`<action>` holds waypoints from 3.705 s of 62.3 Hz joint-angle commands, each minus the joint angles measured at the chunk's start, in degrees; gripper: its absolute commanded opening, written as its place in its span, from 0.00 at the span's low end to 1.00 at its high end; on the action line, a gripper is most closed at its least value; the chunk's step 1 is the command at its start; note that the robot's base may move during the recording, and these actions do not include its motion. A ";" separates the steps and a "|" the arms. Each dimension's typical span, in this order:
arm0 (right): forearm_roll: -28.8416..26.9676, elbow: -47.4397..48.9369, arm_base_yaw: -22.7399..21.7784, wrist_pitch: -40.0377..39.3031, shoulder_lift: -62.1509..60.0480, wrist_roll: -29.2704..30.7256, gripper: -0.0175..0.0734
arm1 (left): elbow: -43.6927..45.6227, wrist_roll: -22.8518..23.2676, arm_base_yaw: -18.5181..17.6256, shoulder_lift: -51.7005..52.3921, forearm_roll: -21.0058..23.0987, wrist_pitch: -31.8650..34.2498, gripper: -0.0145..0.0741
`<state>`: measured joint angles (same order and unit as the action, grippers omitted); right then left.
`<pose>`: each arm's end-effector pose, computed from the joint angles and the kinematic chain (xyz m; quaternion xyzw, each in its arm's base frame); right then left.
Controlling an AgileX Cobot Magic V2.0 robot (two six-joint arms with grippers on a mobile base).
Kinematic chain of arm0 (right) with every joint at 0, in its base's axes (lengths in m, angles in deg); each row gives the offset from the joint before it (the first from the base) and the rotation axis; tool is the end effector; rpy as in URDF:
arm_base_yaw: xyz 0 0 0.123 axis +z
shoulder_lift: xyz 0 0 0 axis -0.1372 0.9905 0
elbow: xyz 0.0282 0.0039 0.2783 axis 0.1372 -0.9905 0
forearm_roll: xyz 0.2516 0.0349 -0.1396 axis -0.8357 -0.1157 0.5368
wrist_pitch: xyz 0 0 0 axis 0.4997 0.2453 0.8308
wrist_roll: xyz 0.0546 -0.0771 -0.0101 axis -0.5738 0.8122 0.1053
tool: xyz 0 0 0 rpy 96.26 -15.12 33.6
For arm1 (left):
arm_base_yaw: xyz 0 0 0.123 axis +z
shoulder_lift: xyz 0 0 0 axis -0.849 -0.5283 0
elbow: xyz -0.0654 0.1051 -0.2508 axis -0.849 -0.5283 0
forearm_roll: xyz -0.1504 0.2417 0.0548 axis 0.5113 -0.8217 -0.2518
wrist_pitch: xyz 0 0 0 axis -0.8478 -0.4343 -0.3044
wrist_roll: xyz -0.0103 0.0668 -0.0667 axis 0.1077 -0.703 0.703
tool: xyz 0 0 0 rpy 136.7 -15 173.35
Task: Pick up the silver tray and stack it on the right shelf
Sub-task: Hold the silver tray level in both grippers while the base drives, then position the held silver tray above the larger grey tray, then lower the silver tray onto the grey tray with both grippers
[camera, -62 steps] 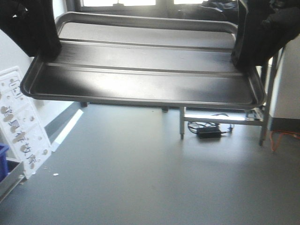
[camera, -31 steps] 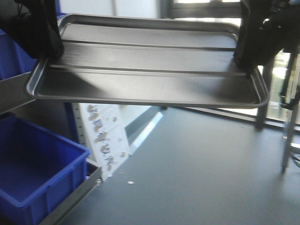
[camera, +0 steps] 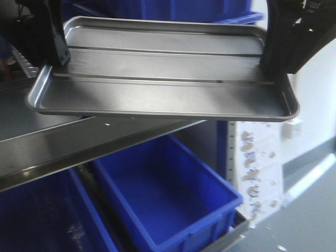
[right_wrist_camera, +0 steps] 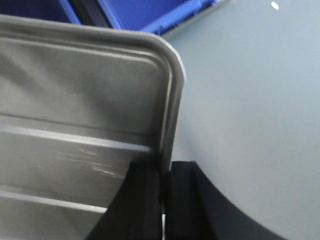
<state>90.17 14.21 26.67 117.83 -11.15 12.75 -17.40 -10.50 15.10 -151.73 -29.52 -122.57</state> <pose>0.2624 0.1642 0.3021 -0.0222 0.9650 0.0752 0.2504 0.2468 -0.2085 0.3190 0.1144 0.9622 -0.0672 0.2380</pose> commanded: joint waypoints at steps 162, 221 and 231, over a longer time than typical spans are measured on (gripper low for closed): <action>2.36 2.32 -0.16 -5.03 -1.84 1.08 0.25 | 1.68 -0.97 -0.59 1.84 -2.59 0.54 0.06; 2.51 2.32 -9.41 -6.40 10.94 11.70 0.25 | 1.75 -0.97 -0.45 -18.10 -1.57 14.05 0.06; 2.51 2.32 -9.41 -7.38 14.22 11.70 0.25 | 1.82 -0.97 1.32 -20.87 -1.16 14.65 0.06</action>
<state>90.24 14.21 17.38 114.36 4.16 22.75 -17.18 -8.90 15.77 -173.66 -28.51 -107.98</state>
